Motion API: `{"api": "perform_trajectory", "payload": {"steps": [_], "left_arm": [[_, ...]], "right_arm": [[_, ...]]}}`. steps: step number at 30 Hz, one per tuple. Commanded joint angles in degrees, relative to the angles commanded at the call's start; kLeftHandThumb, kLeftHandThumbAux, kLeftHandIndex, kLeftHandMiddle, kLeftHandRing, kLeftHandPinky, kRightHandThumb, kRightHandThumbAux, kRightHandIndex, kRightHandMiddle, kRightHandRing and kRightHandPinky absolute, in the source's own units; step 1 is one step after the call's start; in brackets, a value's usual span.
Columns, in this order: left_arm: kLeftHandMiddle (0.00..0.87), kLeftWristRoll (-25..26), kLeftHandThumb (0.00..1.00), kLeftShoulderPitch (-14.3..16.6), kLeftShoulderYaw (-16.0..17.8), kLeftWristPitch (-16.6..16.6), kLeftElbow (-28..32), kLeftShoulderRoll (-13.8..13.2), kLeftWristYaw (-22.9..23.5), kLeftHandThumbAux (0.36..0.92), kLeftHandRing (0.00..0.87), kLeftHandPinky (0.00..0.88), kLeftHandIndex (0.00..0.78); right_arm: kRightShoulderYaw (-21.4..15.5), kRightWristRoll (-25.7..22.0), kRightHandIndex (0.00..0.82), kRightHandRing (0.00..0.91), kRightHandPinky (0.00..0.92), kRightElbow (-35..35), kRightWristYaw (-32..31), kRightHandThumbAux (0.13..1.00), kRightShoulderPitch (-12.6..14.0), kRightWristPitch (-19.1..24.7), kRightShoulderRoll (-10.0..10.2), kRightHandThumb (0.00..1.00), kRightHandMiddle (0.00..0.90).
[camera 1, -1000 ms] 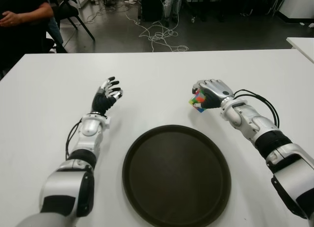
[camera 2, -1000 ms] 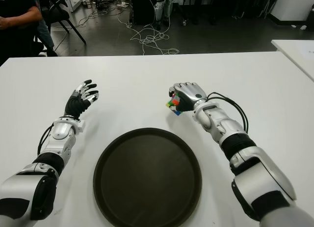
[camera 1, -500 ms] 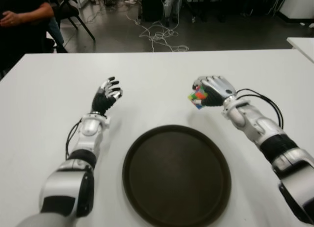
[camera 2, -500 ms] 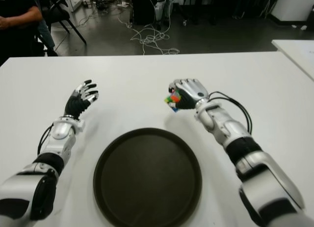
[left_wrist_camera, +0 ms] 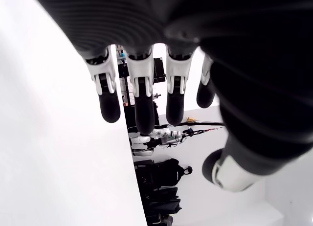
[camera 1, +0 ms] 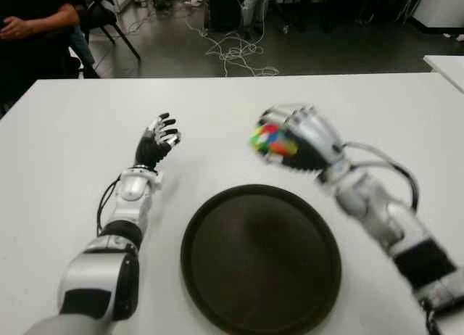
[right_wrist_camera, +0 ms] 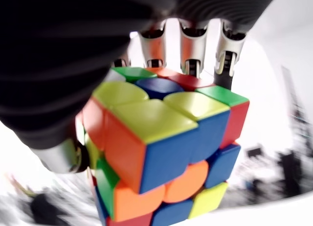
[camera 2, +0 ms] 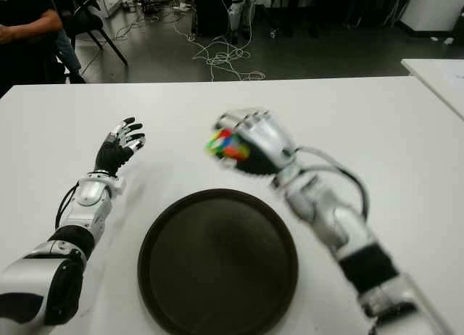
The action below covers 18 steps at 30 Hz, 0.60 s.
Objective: Pick up the Rubik's Cube and put it in the plate
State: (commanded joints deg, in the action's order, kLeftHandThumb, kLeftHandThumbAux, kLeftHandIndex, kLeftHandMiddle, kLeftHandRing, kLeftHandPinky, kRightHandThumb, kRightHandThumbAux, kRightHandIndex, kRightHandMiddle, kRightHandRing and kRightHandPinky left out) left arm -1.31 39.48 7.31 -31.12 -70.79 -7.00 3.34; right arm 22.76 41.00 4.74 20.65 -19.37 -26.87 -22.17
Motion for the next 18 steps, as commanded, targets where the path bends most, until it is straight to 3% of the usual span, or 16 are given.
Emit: {"api": "perform_trajectory", "payload": {"steps": [5, 13, 18], "left_arm": [[0.180, -0.15, 0.198, 0.05, -0.10, -0.03, -0.09, 0.05, -0.18, 0.718, 0.187, 0.193, 0.104], [0.182, 0.32, 0.204, 0.04, 0.25, 0.00, -0.04, 0.23, 0.15, 0.718, 0.188, 0.188, 0.105], [0.186, 0.13, 0.202, 0.13, 0.09, 0.29, -0.13, 0.19, -0.12, 0.714, 0.190, 0.190, 0.108]], "right_arm": [[1.07, -4.39, 0.393, 0.665, 0.717, -1.38, -4.80, 0.685, 1.64, -5.58, 0.97, 0.843, 0.573], [2.85, -14.58, 0.400, 0.686, 0.739, 0.62, -17.98, 0.680, 0.46, -11.53, 0.70, 0.848, 0.570], [3.78, -22.25, 0.391, 0.684, 0.721, 3.46, -26.13, 0.686, -0.21, -13.04, 1.87, 0.840, 0.574]]}}
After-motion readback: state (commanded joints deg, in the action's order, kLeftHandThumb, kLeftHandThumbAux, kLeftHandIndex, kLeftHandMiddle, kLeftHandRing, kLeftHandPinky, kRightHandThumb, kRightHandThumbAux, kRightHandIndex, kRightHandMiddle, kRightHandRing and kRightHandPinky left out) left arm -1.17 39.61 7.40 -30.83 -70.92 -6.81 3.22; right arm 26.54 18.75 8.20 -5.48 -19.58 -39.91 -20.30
